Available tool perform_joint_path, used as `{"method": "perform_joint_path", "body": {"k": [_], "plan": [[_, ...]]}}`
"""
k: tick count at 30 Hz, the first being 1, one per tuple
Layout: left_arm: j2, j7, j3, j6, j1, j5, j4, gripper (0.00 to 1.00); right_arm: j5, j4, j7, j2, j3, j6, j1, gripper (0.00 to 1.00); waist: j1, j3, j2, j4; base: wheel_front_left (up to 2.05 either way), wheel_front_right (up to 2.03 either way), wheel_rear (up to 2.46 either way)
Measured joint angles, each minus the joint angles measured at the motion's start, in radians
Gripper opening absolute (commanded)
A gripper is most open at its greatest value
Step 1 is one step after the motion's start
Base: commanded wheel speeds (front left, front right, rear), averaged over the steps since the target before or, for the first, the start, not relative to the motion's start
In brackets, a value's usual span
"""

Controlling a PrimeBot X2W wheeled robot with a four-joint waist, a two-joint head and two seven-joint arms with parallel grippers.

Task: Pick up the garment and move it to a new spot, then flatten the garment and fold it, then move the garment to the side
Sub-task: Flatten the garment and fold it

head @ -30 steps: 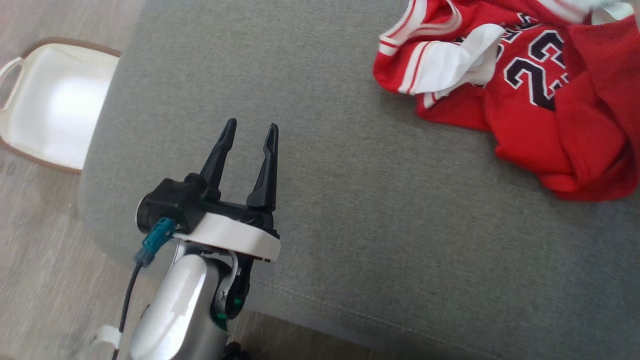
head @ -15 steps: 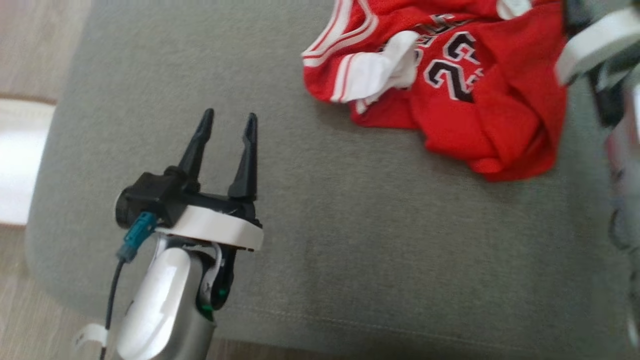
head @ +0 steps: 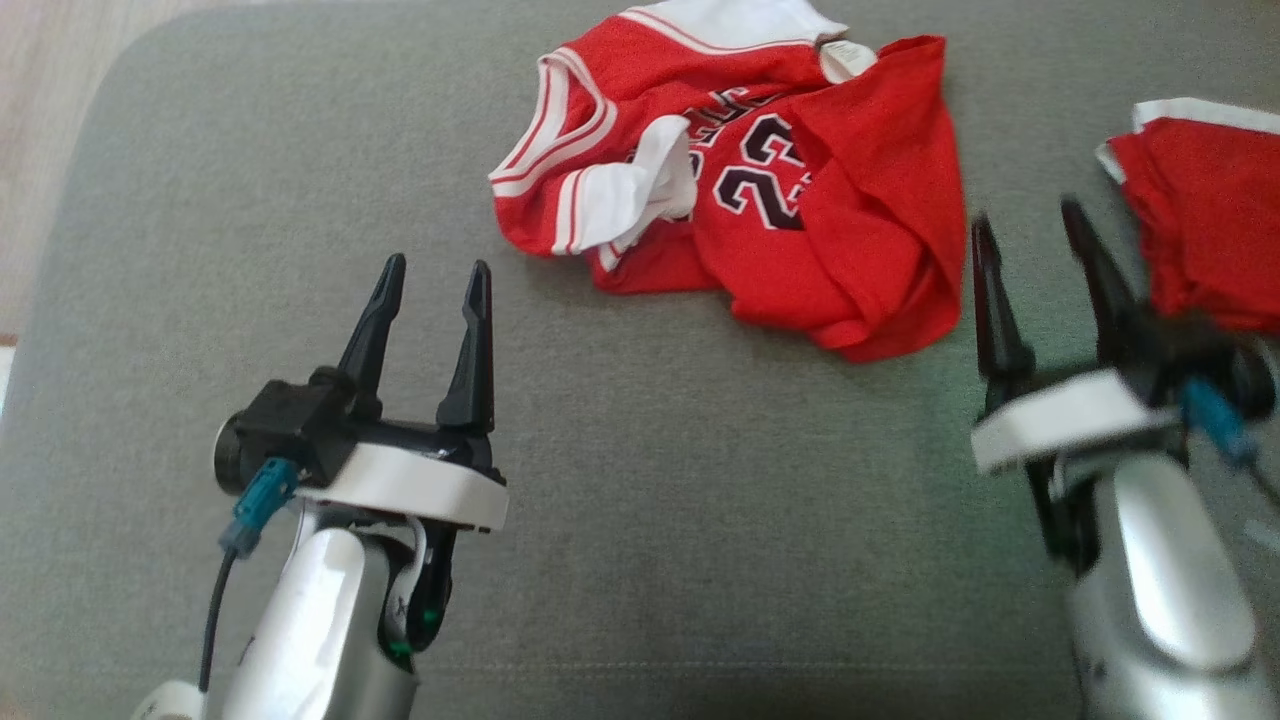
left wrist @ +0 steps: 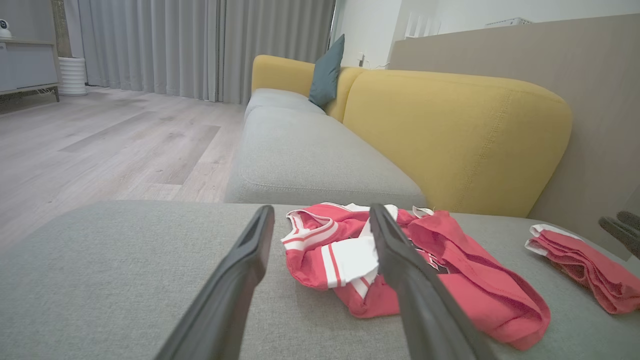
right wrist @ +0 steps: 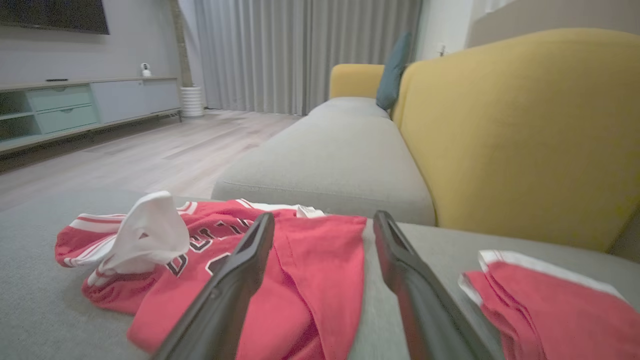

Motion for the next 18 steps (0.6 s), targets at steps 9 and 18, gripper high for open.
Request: {"method": "perform_joint_path", "body": {"k": [9, 18], "plan": [[0.000, 0.000, 0.005, -0.002, 0.026, 0.011, -0.002, 1.00, 0.053, -0.162, 0.018, 0.037, -0.004, 0.000, 0.220, 1.00, 0.0000, -0.024, 0.0000, -0.045, 0.00, 0.00, 0.00], [0.000, 0.000, 0.004, -0.010, 0.026, 0.018, -0.010, 1.00, 0.062, -0.203, 0.019, 0.040, 0.012, 0.000, 0.227, 1.00, 0.0000, -0.025, 0.0000, -0.046, 0.00, 0.00, 0.00]]}}
